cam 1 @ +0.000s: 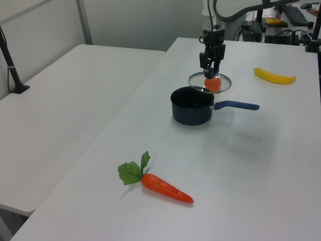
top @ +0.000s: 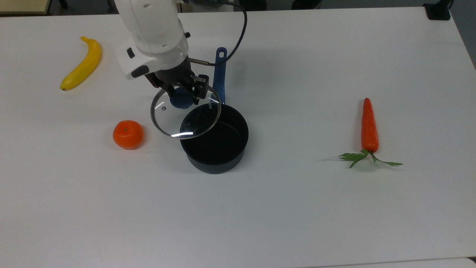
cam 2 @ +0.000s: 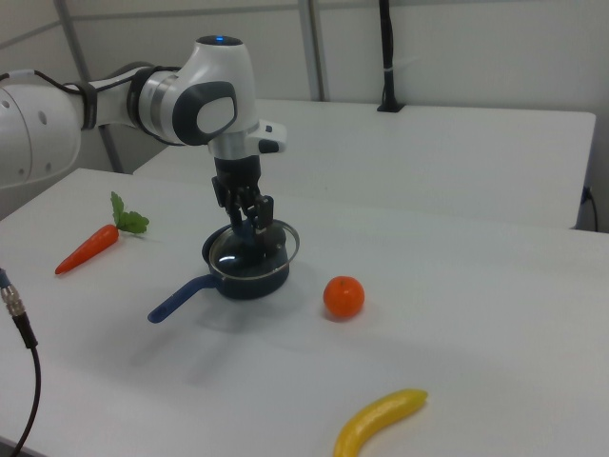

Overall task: Close lid
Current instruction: 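Lower the lid onto the saucepan rim and open the gripper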

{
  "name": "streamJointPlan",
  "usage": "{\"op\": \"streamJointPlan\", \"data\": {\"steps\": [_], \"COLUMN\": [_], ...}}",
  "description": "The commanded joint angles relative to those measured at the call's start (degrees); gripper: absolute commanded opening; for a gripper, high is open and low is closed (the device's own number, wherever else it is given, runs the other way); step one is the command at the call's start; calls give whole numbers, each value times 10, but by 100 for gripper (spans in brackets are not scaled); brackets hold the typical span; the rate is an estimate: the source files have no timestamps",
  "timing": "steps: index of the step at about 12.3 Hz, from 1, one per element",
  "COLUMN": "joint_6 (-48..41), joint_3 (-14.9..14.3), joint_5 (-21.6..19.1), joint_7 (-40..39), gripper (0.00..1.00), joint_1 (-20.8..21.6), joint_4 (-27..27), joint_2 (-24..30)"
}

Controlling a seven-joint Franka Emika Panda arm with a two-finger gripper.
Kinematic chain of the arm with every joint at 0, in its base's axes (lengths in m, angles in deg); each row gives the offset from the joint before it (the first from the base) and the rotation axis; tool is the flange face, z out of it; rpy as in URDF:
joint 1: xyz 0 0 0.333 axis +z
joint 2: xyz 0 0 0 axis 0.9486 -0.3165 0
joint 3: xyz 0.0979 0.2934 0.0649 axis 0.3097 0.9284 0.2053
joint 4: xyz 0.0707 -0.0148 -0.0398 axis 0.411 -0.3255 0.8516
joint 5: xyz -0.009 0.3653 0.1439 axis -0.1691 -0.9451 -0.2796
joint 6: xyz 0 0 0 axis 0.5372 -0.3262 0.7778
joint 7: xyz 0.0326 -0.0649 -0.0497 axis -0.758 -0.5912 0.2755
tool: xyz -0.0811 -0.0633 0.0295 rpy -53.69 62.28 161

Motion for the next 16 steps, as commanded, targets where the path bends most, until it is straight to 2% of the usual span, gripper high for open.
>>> {"op": "streamJointPlan", "data": {"steps": [1,6,8,14,16], "joint_6": [-7,-6,-6,-2,-3], "joint_3": [-25,-25,-23,-19,-19], "joint_5": [-23,-48,-48,-48,-48], "joint_7": [48,49,50,56,55], "gripper": [27,27,27,28,32], "joint_1": [34,46,47,54,54], "joint_4": [75,93,113,127,125], "joint_2": [-56,-65,-83,-107,-110]}}
